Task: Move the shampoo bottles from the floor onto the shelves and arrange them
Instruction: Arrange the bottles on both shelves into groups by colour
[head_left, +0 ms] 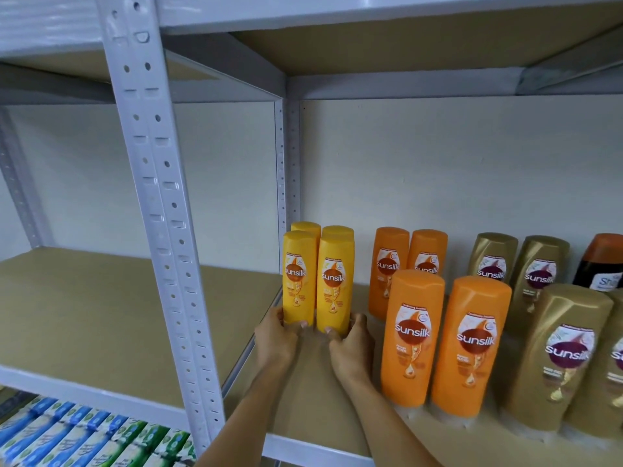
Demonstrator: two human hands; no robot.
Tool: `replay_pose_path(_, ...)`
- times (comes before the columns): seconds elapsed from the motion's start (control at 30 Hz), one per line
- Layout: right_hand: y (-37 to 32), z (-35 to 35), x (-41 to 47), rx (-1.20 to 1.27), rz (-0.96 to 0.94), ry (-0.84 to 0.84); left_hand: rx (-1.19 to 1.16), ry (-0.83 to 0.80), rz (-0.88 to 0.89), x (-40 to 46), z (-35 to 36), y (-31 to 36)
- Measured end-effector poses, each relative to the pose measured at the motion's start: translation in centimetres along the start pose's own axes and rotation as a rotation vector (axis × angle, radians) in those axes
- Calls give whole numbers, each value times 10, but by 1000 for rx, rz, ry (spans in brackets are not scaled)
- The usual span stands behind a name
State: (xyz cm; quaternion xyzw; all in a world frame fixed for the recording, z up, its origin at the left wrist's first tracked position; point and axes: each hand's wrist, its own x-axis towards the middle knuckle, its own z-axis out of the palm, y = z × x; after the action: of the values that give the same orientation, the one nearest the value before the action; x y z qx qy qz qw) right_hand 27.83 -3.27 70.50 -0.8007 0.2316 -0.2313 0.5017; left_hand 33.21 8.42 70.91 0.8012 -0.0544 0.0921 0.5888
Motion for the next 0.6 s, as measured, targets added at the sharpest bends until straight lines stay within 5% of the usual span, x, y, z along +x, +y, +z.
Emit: replay_pose_path(0.6,-1,-9,-19,-27,-55,8,152,69,36,-18,-8,4)
